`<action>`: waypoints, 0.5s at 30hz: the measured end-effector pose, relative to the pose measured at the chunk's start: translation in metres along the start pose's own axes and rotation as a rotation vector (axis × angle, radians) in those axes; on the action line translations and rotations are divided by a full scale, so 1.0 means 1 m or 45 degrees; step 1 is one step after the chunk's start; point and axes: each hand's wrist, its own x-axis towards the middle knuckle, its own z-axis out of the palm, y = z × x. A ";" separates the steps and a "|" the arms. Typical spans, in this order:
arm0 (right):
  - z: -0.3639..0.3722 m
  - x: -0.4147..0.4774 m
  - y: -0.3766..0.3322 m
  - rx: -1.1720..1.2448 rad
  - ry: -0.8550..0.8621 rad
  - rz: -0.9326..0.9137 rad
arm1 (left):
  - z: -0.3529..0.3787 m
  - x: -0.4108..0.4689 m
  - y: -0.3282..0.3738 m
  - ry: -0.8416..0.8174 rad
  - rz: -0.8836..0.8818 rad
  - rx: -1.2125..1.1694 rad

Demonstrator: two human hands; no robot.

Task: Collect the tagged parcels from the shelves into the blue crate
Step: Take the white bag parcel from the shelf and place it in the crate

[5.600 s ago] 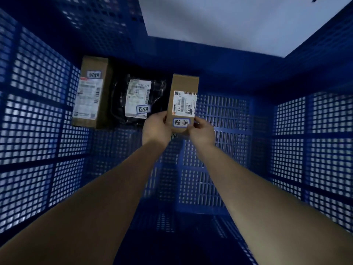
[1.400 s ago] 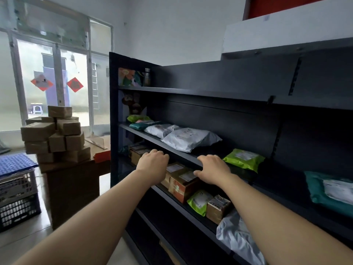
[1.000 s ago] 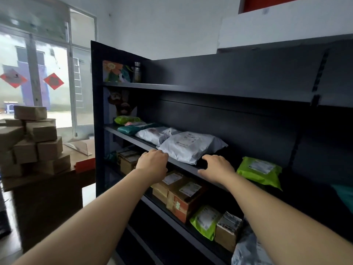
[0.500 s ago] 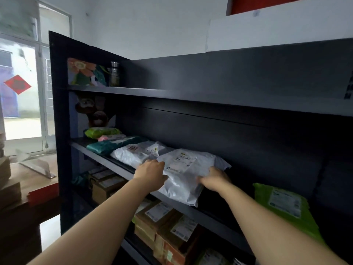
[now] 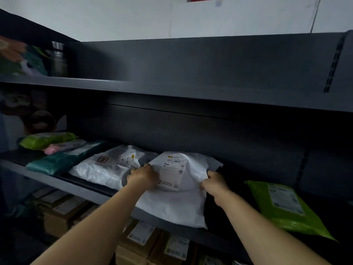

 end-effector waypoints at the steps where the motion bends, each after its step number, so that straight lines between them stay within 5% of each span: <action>1: 0.000 -0.001 0.004 0.046 0.019 -0.001 | 0.000 -0.003 0.001 -0.009 -0.030 -0.032; 10: 0.014 -0.036 0.007 0.311 0.438 -0.114 | 0.003 0.007 -0.017 -0.057 0.111 -0.943; 15: 0.000 -0.043 0.002 0.384 0.586 -0.162 | 0.001 0.003 -0.007 -0.032 0.336 -1.043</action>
